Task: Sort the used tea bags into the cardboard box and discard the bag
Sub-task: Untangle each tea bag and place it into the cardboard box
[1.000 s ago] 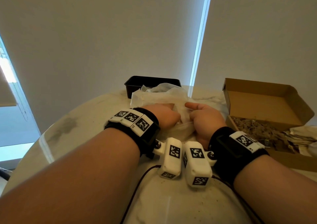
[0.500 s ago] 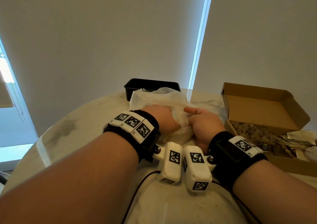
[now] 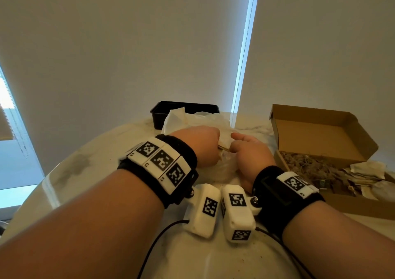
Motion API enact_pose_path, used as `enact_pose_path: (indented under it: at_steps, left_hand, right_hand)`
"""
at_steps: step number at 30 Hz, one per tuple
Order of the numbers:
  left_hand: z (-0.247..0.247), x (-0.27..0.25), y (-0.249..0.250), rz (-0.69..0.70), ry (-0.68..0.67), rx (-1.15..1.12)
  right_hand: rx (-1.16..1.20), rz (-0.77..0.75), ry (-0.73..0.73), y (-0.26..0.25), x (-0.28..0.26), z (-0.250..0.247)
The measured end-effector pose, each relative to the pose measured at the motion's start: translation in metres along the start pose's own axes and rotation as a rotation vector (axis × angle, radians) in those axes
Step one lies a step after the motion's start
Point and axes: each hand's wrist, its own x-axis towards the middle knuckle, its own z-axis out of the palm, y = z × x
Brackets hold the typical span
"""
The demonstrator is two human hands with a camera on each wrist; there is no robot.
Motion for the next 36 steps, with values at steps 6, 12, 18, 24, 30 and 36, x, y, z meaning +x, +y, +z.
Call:
enact_pose_path:
  at_steps: [6,12,18,24,30,36]
  left_hand:
    - [-0.002,-0.004,0.001,0.007,-0.007,-0.134]
    - [-0.011,-0.005,-0.002,0.027,0.232,-0.75]
    - [-0.015,-0.003,0.002,-0.058,0.174,-1.344]
    - [-0.021,-0.004,0.006,-0.046,0.235,-1.668]
    - [-0.018,-0.005,0.009,-0.108,0.307,-1.786]
    - [-0.018,-0.008,0.019,-0.036,0.311,-1.824]
  right_hand:
    - [0.024,-0.042,0.023,-0.005,-0.006,0.001]
    - [0.02,-0.063,0.038,-0.005,-0.007,0.006]
    - [0.04,-0.091,-0.019,-0.003,-0.006,0.006]
    - [0.091,0.042,-0.157,-0.004,-0.006,0.012]
    - [-0.194,-0.153,-0.106,-0.027,-0.038,-0.005]
    - [-0.402,-0.214,-0.134,-0.071,-0.06,-0.06]
